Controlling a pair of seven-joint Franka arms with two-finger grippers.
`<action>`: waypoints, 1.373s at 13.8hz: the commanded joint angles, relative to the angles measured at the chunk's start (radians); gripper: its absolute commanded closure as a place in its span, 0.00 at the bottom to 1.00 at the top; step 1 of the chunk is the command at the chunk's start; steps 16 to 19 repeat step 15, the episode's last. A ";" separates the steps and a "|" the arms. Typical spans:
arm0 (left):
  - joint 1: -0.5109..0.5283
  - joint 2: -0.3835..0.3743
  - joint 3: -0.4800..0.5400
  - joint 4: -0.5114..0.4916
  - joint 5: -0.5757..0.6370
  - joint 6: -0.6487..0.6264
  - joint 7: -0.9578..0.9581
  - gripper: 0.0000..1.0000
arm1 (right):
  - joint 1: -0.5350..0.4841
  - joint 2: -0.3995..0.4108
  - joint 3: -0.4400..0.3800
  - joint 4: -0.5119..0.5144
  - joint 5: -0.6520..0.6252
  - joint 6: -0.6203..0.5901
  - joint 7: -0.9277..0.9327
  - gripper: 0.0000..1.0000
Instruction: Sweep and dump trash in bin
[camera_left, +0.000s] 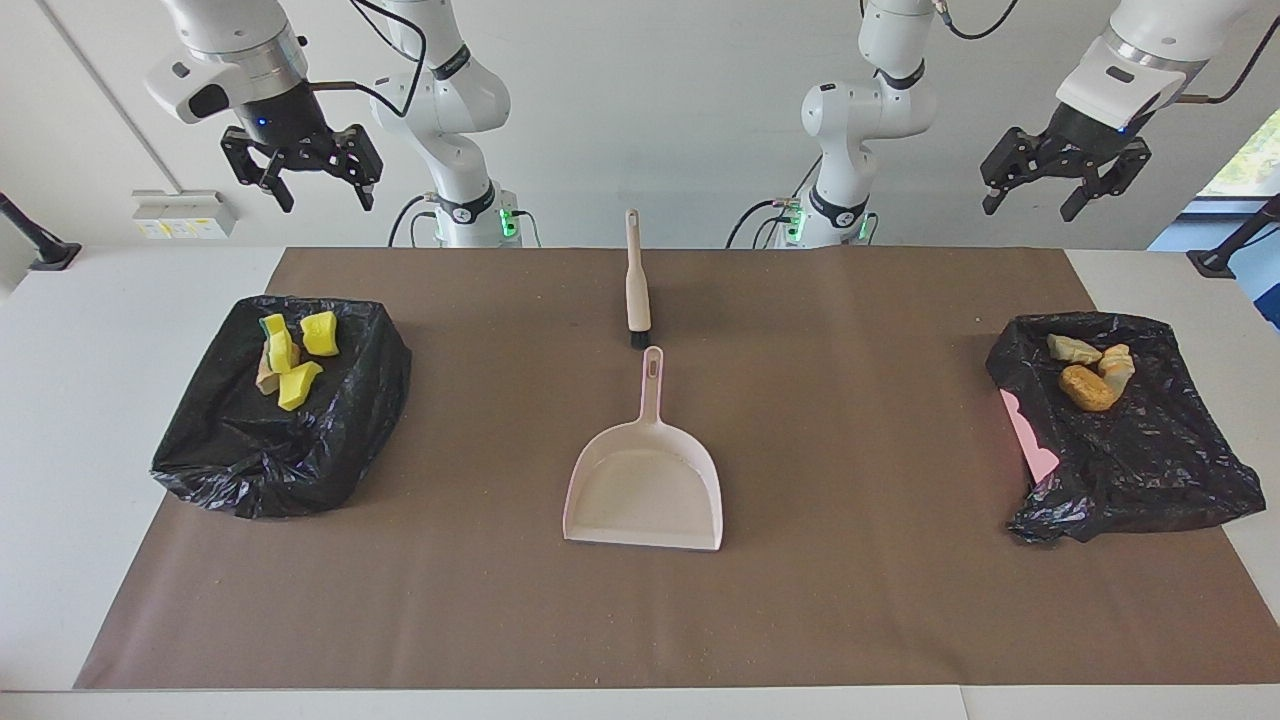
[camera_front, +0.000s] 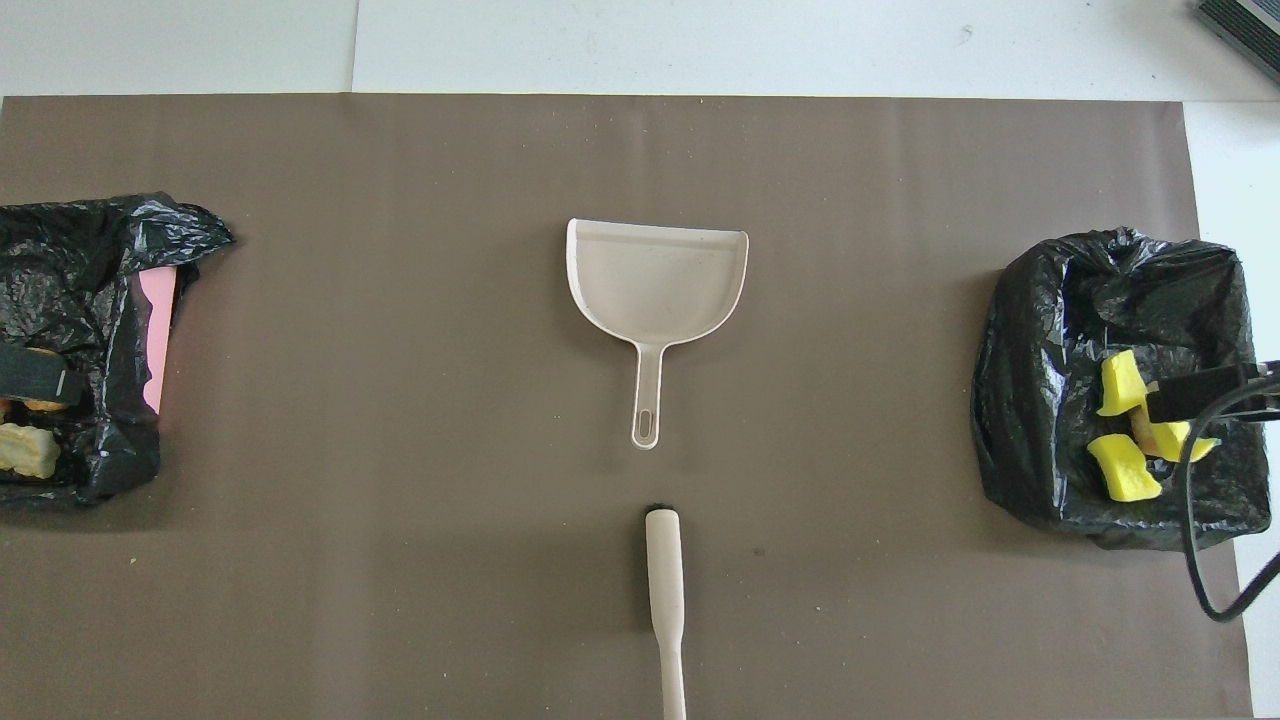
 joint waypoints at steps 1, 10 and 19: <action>0.013 -0.032 -0.010 -0.041 0.017 0.018 0.005 0.00 | -0.002 -0.010 -0.003 -0.011 0.000 -0.011 -0.020 0.00; 0.011 -0.032 -0.010 -0.041 0.046 0.018 0.001 0.00 | -0.002 -0.010 -0.003 -0.011 0.000 -0.011 -0.020 0.00; 0.011 -0.032 -0.012 -0.040 0.044 0.018 -0.001 0.00 | -0.002 -0.010 -0.003 -0.011 0.000 -0.011 -0.020 0.00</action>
